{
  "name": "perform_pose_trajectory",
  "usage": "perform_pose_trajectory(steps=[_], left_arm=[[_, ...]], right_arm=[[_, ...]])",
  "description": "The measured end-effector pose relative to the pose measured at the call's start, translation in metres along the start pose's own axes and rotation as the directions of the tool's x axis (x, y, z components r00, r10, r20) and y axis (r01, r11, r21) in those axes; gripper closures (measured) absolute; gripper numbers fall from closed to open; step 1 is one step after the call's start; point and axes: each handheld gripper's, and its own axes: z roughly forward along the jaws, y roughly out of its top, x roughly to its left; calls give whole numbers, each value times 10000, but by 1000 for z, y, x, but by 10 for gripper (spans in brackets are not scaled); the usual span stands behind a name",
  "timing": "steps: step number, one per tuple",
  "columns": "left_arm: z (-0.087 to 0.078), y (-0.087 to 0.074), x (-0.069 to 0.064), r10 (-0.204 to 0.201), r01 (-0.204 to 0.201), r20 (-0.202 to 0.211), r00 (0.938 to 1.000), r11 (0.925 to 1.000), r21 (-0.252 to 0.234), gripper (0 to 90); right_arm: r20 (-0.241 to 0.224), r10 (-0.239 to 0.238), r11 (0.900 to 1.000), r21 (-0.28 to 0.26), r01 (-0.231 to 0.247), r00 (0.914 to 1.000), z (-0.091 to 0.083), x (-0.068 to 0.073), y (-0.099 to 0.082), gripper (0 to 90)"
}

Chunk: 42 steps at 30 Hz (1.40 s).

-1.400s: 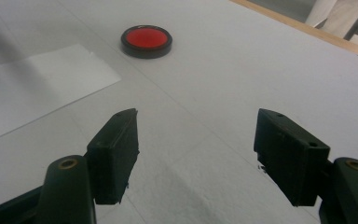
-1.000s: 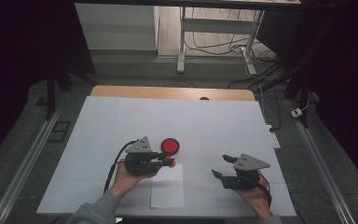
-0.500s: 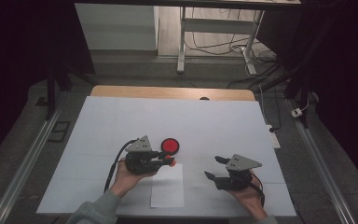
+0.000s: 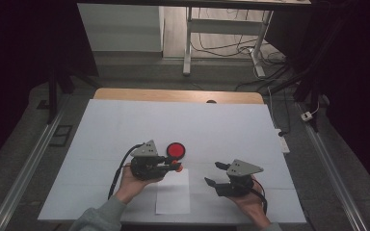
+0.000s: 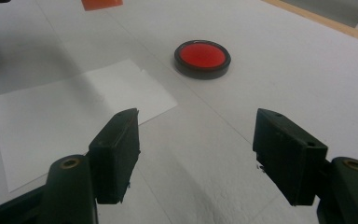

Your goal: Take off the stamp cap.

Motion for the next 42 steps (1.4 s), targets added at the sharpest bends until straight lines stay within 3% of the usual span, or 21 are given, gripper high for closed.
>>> perform_pose_trajectory(steps=[22,42], left_arm=[[2,1,-3,88,-88,18,10000,9999,65,727],[3,0,-2,34,-35,45,10000,9999,117,726]], right_arm=[[-653,-374,9993,-64,370,9972,28,20,14,322],[-969,-599,9982,6,602,9935,45,33,25,328]])
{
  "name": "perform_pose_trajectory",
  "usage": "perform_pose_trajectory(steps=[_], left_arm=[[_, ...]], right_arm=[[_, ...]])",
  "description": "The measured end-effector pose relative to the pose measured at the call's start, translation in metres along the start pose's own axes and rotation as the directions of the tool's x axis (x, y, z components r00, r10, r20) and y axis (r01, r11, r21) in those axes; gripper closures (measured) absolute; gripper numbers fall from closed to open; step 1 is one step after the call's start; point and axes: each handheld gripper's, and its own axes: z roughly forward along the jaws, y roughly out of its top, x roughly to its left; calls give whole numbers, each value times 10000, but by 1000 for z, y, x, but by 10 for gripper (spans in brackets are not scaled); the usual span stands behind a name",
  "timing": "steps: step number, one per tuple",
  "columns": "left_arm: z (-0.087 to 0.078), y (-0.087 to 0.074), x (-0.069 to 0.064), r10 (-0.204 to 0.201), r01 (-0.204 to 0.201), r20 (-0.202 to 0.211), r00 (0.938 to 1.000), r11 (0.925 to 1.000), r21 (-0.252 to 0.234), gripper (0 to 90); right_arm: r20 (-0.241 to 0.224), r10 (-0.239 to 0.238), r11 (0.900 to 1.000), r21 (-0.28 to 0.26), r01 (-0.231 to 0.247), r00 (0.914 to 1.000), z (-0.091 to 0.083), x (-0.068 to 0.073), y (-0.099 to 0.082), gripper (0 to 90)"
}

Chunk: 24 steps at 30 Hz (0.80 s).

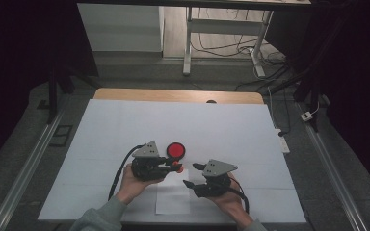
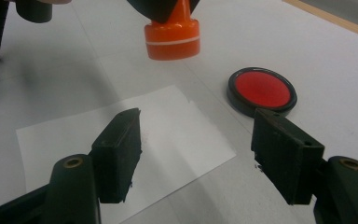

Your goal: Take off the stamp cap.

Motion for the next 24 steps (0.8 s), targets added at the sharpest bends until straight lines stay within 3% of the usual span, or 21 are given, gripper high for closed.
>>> perform_pose_trajectory(steps=[24], left_arm=[[2,-1,1,-44,44,6,10000,10000,54,726]], right_arm=[[-174,-238,9996,-159,235,9996,9,9,15,368]])
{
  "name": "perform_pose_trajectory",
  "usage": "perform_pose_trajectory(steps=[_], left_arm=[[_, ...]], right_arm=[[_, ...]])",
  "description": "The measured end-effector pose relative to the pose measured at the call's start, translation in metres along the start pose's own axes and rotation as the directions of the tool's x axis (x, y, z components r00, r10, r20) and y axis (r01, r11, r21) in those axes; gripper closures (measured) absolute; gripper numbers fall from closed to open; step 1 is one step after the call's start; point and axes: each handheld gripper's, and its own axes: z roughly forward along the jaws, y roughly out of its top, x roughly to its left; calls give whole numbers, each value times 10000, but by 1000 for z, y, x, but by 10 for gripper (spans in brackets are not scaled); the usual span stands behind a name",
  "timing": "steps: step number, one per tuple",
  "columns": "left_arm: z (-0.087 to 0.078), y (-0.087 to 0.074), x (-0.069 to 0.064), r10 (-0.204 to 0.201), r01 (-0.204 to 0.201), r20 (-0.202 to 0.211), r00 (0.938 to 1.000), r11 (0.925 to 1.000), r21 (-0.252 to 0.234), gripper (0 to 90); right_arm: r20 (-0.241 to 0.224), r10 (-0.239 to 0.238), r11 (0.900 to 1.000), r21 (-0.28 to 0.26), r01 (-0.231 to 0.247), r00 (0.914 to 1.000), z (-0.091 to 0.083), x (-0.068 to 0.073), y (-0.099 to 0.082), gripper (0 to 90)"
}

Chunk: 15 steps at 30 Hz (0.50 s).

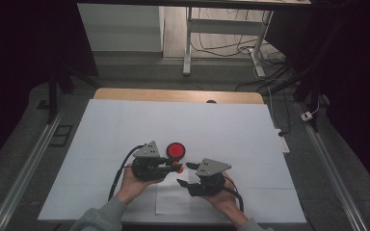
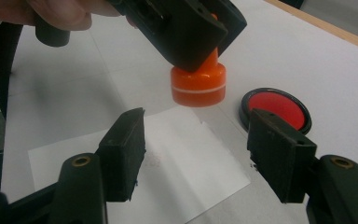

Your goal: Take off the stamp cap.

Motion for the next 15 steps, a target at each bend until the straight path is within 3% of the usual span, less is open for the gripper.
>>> perform_pose_trajectory(steps=[15], left_arm=[[2,-1,0,-35,35,13,10000,10000,71,726]], right_arm=[[-75,-90,9998,203,91,9999,5,2,4,425]])
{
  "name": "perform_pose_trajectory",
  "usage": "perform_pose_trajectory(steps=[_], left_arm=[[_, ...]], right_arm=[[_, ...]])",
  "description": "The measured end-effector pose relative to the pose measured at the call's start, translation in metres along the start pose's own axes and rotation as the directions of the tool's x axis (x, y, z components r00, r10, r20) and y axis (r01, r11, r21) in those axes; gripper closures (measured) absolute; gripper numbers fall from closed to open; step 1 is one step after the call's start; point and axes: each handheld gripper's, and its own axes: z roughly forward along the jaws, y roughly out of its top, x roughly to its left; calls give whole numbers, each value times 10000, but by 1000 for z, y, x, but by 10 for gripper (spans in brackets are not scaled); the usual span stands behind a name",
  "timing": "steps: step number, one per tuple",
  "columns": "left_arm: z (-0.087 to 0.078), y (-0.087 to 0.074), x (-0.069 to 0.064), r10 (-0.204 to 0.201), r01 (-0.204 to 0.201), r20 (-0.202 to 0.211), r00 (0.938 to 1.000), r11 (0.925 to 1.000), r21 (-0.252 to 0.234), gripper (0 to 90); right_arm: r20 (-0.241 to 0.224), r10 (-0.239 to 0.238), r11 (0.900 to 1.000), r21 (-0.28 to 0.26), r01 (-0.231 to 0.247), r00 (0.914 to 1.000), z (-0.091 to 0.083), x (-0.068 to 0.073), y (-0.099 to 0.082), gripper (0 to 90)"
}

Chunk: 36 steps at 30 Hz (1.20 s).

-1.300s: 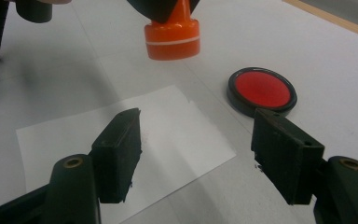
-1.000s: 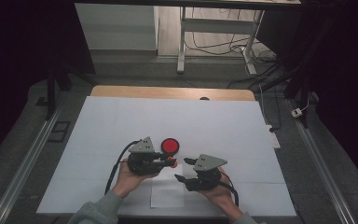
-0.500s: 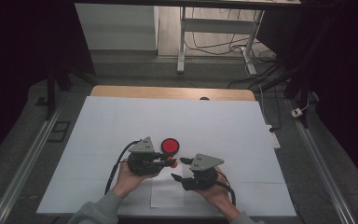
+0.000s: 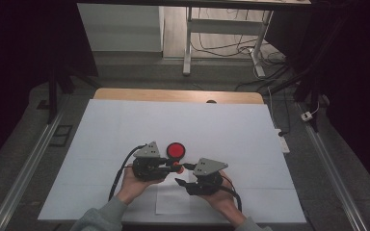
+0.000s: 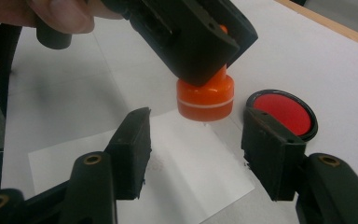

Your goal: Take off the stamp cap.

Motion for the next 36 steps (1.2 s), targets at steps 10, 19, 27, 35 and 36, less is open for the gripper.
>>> perform_pose_trajectory(steps=[10,19,27,35,36], left_arm=[[1,-1,0,-7,7,22,10000,10000,39,727],[2,-1,0,-20,19,44,10000,10000,74,727],[2,-1,1,-45,44,103,9999,10000,72,726],[2,-1,1,-50,49,77,10000,10000,52,727],[2,-1,1,-50,50,77,10000,10000,55,727]], right_arm=[[-61,-117,9999,117,117,9999,4,1,2,471],[44,-206,9996,216,205,9998,5,1,4,552],[138,-159,9997,176,156,9998,5,0,5,622],[175,-109,9998,186,105,9998,6,0,5,642],[179,-119,9997,197,115,9998,6,0,5,643]])
